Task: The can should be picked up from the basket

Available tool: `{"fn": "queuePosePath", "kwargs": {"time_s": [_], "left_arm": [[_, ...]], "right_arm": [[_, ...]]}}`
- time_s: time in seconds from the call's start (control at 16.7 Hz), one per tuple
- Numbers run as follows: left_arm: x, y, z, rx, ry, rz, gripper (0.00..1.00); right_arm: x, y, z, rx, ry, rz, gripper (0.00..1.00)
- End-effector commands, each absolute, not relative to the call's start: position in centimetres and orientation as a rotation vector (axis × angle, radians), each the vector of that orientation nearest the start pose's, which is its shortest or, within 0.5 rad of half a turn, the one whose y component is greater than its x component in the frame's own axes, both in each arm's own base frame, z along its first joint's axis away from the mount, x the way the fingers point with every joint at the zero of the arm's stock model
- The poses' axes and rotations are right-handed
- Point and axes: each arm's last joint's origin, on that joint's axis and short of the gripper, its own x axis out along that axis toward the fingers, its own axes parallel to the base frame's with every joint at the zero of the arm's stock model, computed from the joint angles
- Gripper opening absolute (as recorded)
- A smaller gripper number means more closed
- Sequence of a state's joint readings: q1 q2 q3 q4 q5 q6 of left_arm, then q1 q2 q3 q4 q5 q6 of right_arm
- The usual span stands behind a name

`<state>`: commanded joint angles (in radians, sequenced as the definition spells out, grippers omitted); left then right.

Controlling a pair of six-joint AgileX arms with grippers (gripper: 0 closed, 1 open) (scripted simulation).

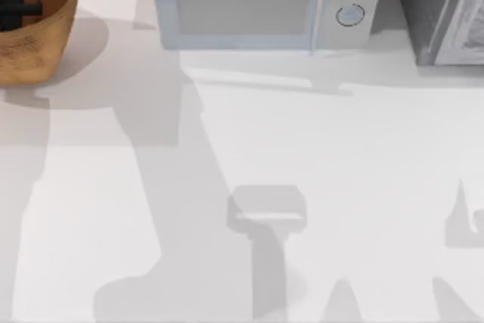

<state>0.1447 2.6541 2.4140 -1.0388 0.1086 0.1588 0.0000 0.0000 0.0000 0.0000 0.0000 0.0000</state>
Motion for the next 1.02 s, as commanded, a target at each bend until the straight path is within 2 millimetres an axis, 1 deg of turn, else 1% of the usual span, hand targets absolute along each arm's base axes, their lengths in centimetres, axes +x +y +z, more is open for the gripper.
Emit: {"fn": "queuePosePath", "kwargs": {"time_s": [0.12,0.18,0.6,0.66,0.78,0.84,0.9,1.02], "left_arm": [[53.4,8.2,12.9,-0.03,1.267,-0.049,0.02],[53.4,8.2,12.9,-0.03,1.267,-0.049,0.0],[53.4,8.2,12.9,-0.03,1.267,-0.049,0.0],[53.3,8.5,14.7,-0.02,1.229,-0.04,0.0],[53.2,8.4,14.9,-0.02,1.226,-0.039,0.0],[53.1,8.3,15.4,-0.019,1.219,-0.036,0.0],[52.8,8.1,16.1,-0.018,1.207,-0.031,0.0],[51.8,7.6,18.1,-0.014,1.168,-0.019,0.0]], "right_arm": [[10.6,-0.1,16.0,0.0,0.0,0.0,1.0],[10.6,-0.1,16.0,0.0,0.0,0.0,1.0],[10.6,-0.1,16.0,0.0,0.0,0.0,1.0],[10.6,-0.1,16.0,0.0,0.0,0.0,1.0],[10.6,-0.1,16.0,0.0,0.0,0.0,1.0],[10.6,-0.1,16.0,0.0,0.0,0.0,1.0],[10.6,-0.1,16.0,0.0,0.0,0.0,1.0],[10.6,-0.1,16.0,0.0,0.0,0.0,1.0]]}}
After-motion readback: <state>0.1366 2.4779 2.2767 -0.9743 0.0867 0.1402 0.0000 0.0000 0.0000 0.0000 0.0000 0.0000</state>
